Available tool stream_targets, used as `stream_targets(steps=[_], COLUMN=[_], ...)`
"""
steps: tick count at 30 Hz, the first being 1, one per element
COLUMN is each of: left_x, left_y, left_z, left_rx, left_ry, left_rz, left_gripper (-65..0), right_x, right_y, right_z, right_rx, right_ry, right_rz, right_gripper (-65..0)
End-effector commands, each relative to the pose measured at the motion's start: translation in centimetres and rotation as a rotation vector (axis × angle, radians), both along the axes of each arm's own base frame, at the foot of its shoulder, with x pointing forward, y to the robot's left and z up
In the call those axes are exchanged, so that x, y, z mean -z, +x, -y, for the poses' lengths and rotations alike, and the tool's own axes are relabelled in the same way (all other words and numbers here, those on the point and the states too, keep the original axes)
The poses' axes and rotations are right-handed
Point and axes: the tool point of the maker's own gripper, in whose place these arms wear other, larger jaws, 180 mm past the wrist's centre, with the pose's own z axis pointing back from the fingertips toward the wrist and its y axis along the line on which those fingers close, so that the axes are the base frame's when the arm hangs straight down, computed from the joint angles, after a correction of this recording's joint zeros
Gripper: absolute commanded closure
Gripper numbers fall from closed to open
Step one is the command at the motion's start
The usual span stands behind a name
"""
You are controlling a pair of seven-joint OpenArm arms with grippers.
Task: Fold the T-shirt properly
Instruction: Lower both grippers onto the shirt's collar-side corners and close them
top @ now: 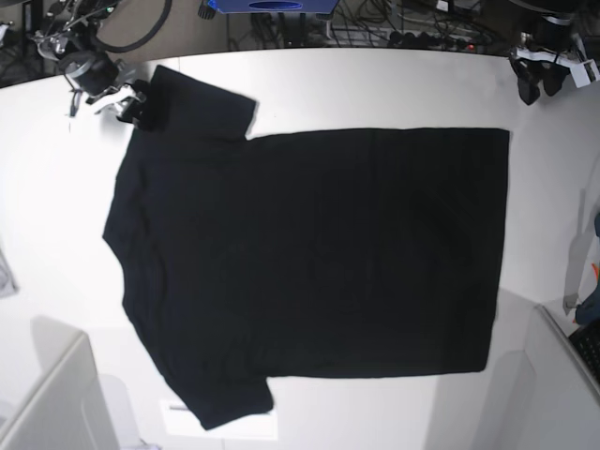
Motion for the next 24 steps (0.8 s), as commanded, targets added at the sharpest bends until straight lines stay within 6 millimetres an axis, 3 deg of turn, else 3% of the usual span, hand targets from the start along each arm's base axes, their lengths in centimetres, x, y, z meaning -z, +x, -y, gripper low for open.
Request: stream_targets(steps=[1,7,12,17,21,24], left_x=[-0.9,0.0,-0.1,0.0,-0.3,0.6], left_y=[0.7,1.4,2.6,3.3,4.3,4.9], left_z=[0.0,0.3,0.5,0.3,0.3,0.2], left_rx=[0.018,-0.005,-0.008,-0.017,-0.019,-0.029], left_ry=[-0.005,-0.068,-0.085,-0.090,-0.092,-0.121], left_rz=[0.034,-0.001,0.008,0.023,0.049,0.035], left_gripper=[-33.6,-33.6,-33.6,-33.6,-33.6,-33.6], right_x=[1.8,2.1,3.5,3.7,3.7,3.6], right_y=[-2.4,-2.3,-2.6,-2.3,-2.3,-2.2], right_z=[-0.5,-0.5,-1.0,-1.1,-1.1,-1.1], right_rx=[-0.049,-0.048,-0.039,-0.037,-0.037,-0.037], right_ry=[-0.019,-0.009,0.040,0.048,0.049,0.048], right_rz=[-0.128,-0.134,-0.171,-0.170,-0.170,-0.168], right_gripper=[-32.7,-30.6,-11.7,0.0,0.0,0.0])
